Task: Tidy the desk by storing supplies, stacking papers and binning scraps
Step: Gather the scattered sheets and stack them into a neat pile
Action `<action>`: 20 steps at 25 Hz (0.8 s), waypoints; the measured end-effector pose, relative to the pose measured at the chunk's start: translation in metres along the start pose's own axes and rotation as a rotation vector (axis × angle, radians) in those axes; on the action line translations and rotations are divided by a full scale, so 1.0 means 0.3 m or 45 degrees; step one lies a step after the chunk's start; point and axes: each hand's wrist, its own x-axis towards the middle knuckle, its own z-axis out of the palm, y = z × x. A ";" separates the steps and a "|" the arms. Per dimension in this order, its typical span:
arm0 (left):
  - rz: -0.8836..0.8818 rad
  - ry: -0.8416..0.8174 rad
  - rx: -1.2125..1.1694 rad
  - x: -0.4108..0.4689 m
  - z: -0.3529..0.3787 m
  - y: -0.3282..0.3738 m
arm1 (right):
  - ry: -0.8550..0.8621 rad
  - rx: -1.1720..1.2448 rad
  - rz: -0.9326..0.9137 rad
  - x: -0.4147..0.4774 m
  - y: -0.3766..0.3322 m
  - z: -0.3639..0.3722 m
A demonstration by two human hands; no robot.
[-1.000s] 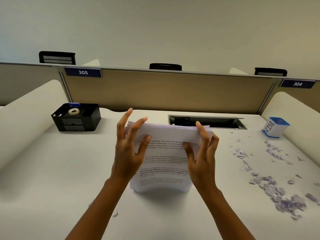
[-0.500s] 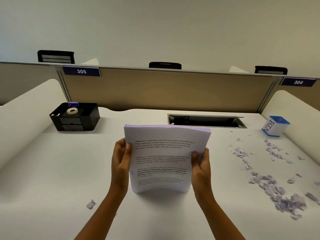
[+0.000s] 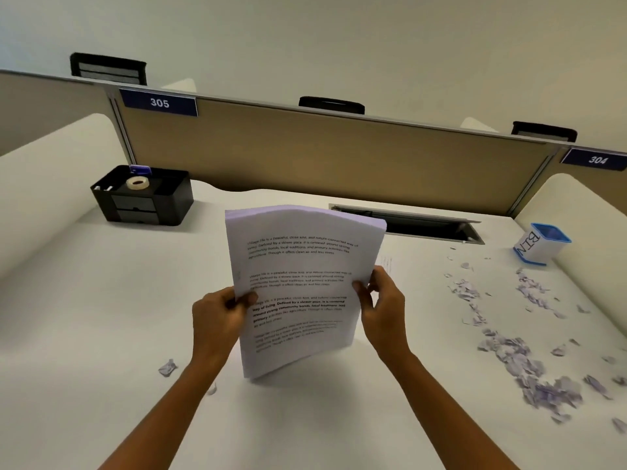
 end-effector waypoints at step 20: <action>-0.954 -0.025 -0.446 0.003 -0.039 -0.224 | -0.316 -0.793 0.308 -0.158 0.270 -0.043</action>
